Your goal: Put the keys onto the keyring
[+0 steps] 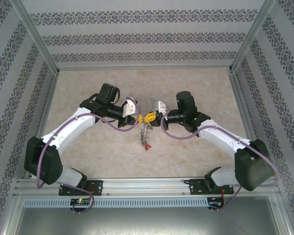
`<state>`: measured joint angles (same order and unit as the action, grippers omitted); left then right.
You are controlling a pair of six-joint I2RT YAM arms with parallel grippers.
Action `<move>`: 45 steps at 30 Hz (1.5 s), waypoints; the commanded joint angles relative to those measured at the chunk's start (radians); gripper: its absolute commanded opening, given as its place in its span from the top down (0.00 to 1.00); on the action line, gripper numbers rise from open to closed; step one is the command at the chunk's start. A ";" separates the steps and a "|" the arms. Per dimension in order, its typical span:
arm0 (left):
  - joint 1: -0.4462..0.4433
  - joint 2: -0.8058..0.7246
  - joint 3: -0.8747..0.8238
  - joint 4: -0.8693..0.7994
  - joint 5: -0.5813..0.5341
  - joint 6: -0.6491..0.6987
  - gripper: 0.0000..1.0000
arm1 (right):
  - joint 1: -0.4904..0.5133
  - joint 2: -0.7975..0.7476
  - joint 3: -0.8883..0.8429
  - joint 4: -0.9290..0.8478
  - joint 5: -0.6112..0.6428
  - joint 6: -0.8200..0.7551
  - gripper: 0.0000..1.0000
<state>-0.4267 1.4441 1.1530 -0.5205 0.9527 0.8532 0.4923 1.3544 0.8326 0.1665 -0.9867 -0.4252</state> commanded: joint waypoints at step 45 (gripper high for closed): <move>-0.167 -0.061 -0.276 0.364 -0.260 -0.194 1.00 | -0.118 -0.034 -0.076 0.575 0.149 0.602 1.00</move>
<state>-0.5629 1.3499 0.9119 0.0162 0.5953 0.6609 0.4118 1.3659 0.7231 0.5224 -0.9516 0.1368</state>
